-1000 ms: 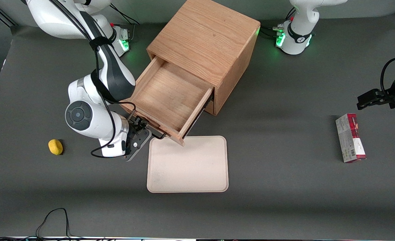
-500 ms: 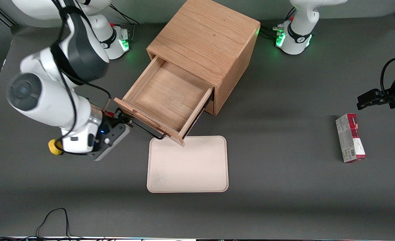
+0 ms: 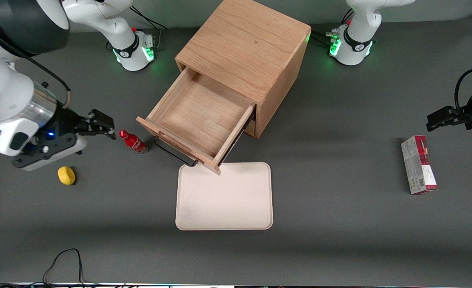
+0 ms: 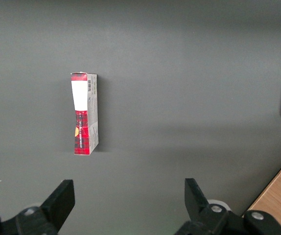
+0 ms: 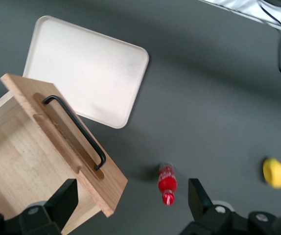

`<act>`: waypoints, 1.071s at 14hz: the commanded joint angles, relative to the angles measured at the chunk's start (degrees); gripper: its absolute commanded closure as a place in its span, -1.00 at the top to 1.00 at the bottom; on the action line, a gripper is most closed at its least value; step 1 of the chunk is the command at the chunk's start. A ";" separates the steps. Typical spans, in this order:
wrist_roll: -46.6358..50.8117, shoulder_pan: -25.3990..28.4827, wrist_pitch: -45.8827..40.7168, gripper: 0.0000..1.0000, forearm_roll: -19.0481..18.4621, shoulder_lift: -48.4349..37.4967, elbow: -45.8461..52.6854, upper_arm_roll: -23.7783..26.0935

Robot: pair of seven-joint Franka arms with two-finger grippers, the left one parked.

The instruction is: Open upper drawer

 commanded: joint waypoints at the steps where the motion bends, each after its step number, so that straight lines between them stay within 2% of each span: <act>1: 5.00 0.81 -0.95 1.00 -2.00 -3.46 -3.57 -2.63; 4: 9.83 0.11 -0.86 1.00 -1.91 -4.52 -4.72 -5.97; 7: 9.49 -5.42 1.23 1.00 -1.65 -7.76 -9.79 -4.84; 10: 9.14 -12.35 6.68 1.00 -2.18 -13.47 -19.10 1.38; 12: 9.05 -15.88 10.46 1.00 -4.62 -16.20 -23.77 4.90; 13: 9.05 -17.02 12.04 1.00 -5.77 -17.08 -25.53 6.05; 15: 9.05 -17.91 13.55 1.00 -5.78 -17.71 -27.13 6.59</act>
